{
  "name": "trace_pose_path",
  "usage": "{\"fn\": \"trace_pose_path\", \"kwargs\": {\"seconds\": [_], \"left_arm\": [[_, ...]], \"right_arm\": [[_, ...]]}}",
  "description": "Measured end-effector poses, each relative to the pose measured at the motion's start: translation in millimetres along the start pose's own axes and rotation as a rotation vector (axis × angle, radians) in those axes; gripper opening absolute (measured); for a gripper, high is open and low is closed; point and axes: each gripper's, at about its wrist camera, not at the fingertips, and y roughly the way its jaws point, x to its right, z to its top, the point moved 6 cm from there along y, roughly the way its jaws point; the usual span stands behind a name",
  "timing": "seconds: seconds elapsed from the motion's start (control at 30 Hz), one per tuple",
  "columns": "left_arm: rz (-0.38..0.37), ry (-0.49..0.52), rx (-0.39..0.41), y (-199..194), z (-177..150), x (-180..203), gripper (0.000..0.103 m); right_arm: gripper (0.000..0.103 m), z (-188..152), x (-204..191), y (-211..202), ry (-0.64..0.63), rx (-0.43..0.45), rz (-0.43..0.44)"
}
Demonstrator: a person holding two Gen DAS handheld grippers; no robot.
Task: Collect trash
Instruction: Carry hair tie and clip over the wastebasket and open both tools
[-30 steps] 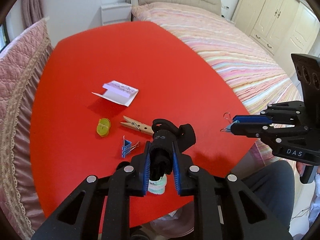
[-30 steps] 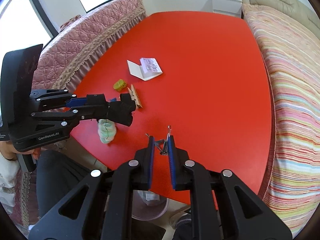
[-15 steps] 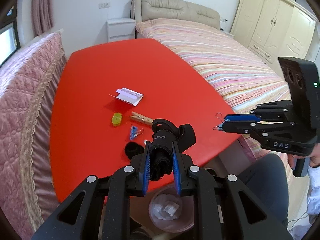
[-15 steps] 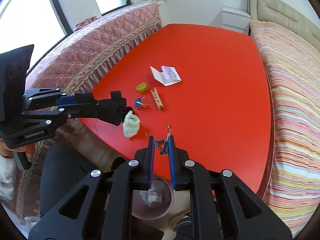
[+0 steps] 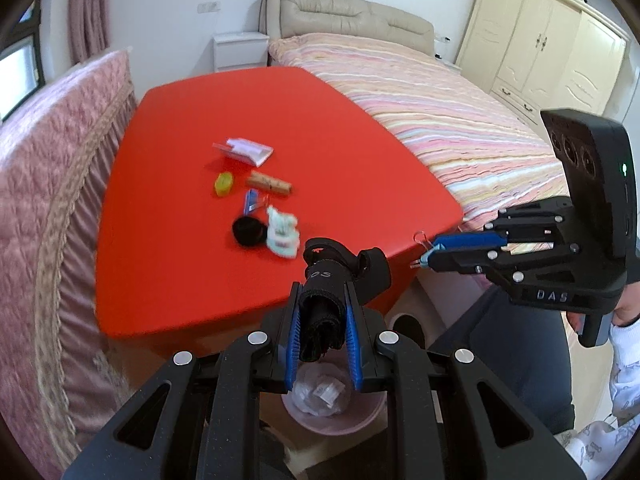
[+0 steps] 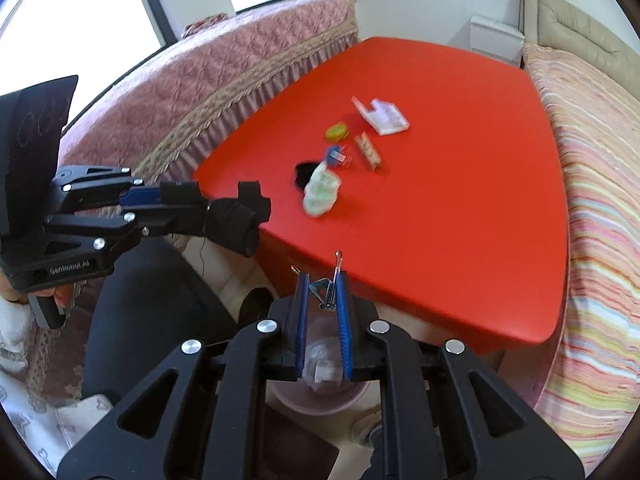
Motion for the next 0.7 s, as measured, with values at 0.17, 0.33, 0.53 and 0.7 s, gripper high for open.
{"fn": "trace_pose_path", "kwargs": {"seconds": [0.17,0.33,0.53,0.7], "left_arm": [[0.010,-0.026,-0.021,-0.2,-19.8,-7.5,0.019],[0.014,-0.038,-0.031,-2.6,-30.4,-12.0,0.019],[0.012,-0.037,-0.032,-4.1,-34.3,-9.6,0.019],[-0.003,-0.024,-0.046,-1.0,-36.3,-2.7,0.019]], "right_arm": [[0.013,-23.4,-9.4,17.3,0.005,-0.055,0.028],[0.013,-34.5,-18.7,28.7,0.003,-0.083,0.062],[0.059,-38.1,-21.7,39.4,0.010,-0.103,0.083],[0.091,-35.1,-13.7,27.7,0.048,-0.067,0.059]]}}
